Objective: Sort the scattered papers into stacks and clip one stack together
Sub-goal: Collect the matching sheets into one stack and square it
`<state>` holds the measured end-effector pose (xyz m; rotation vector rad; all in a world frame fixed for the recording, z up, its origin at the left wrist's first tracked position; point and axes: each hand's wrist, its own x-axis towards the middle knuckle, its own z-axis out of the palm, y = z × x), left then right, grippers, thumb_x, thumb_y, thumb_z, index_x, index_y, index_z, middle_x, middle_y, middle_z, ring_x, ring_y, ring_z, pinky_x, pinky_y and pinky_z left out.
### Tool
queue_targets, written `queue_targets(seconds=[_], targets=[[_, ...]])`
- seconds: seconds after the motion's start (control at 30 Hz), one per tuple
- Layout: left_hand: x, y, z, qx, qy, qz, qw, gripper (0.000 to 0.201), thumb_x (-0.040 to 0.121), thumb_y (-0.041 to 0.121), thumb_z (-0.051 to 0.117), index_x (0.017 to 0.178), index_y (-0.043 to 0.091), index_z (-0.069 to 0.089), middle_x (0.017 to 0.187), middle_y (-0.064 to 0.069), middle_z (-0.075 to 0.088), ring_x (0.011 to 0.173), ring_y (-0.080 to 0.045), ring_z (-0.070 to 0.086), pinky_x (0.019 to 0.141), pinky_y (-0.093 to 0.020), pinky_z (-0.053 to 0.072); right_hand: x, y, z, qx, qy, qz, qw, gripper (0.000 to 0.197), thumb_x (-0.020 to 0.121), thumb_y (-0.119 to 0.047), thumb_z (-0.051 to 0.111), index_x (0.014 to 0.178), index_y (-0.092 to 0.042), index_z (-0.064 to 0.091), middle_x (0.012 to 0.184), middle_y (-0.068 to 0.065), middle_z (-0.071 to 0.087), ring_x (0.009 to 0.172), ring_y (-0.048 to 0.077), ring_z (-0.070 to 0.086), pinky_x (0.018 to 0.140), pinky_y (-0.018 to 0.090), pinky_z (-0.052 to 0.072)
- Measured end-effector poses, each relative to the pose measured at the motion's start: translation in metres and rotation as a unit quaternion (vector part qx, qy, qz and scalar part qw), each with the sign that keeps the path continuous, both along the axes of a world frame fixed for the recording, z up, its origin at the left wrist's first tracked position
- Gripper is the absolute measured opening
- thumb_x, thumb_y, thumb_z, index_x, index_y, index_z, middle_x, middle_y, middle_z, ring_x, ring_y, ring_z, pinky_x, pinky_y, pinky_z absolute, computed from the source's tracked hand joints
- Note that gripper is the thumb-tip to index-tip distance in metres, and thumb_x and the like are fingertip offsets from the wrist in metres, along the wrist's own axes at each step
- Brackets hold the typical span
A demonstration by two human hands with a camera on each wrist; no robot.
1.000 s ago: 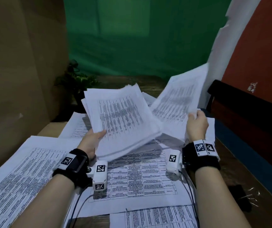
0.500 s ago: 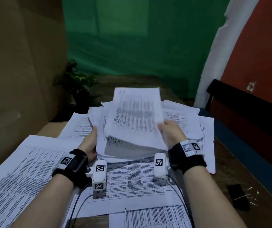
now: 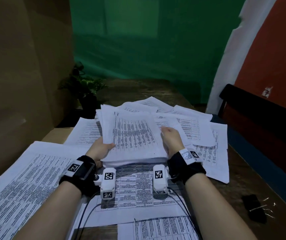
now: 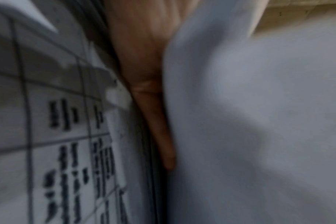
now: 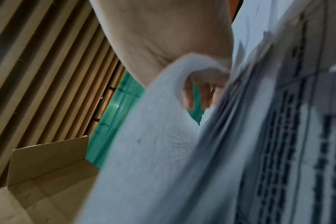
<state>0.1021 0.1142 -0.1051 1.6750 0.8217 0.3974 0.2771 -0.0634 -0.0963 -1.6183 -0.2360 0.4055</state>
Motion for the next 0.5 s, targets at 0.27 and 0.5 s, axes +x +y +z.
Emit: queue_targets(seconds=[0.27, 0.5], targets=[[-0.004, 0.015, 0.011, -0.093, -0.141, 0.085, 0.982, 0.033, 0.100, 0.022, 0.046, 0.120, -0.003, 0.054, 0.101, -0.021, 0.064, 0.070, -0.019, 0.056, 0.060, -0.025, 0.045, -0.012, -0.005, 0.008, 0.078, 0.162, 0.128, 0.975, 0.044, 0.100, -0.048, 0.045, 0.123, -0.013, 0.059, 0.106, 0.010, 0.050, 0.065, 0.013, 0.040, 0.060, 0.022, 0.037], [-0.005, 0.016, 0.004, -0.117, -0.204, 0.081, 0.969, 0.046, 0.094, 0.027, 0.059, 0.126, -0.005, 0.052, 0.127, -0.018, 0.060, 0.105, -0.026, 0.061, 0.092, -0.034, 0.047, -0.008, 0.005, 0.005, 0.002, 0.093, 0.078, 0.993, 0.024, 0.094, -0.028, 0.057, 0.103, -0.007, 0.060, 0.082, 0.005, 0.056, 0.065, 0.018, 0.051, 0.065, 0.033, 0.046]])
